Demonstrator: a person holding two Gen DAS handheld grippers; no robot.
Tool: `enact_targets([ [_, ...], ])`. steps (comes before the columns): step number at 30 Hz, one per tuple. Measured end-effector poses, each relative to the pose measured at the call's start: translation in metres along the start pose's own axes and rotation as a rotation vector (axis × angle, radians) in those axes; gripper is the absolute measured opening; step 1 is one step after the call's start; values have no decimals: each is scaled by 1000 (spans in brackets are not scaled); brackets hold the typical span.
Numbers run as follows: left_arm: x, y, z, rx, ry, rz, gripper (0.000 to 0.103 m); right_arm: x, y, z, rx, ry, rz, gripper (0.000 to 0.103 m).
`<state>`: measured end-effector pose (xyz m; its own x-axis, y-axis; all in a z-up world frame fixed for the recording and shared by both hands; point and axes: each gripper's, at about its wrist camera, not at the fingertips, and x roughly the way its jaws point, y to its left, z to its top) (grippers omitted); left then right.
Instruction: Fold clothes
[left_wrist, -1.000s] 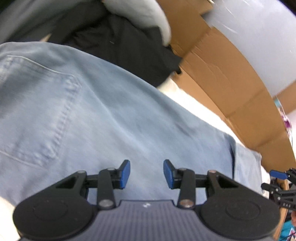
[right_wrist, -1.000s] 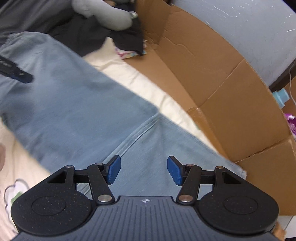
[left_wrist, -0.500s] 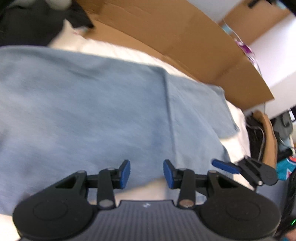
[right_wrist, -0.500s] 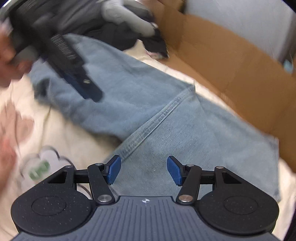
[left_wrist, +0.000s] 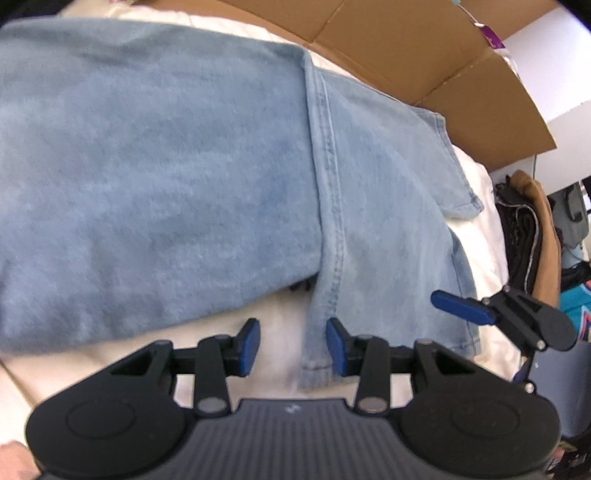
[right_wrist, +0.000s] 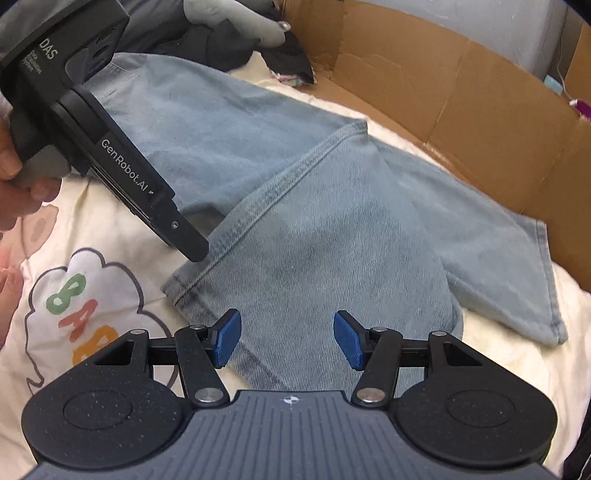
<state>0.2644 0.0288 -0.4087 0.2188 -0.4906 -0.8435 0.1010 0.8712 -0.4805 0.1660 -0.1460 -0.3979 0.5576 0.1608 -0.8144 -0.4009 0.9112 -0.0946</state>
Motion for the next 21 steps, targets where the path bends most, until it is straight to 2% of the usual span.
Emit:
enact_targets([
  [9,15,-5,-3,9,5,-55,44,-4,5,-3,-5,-19,26,62],
  [10,15,-4,-2,2,6,-70,36,-5,7,-3,-15,-24,32,62],
  [11,14,-4,-2,-8,10,-85,22,-6,9,-4,-24,-30,37,62],
  [13,10,-5,0,-30,10,-116,17,-9,13,-3,-40,-45,46,62],
  [14,8,-6,1,-39,6,-132,9,-11,14,-3,-45,-56,50,62],
  [16,3,-8,3,-54,-1,-166,6,-15,15,0,-53,-75,60,62],
  [21,-5,-23,11,-76,-28,-219,5,-18,15,8,-59,-96,72,62],
])
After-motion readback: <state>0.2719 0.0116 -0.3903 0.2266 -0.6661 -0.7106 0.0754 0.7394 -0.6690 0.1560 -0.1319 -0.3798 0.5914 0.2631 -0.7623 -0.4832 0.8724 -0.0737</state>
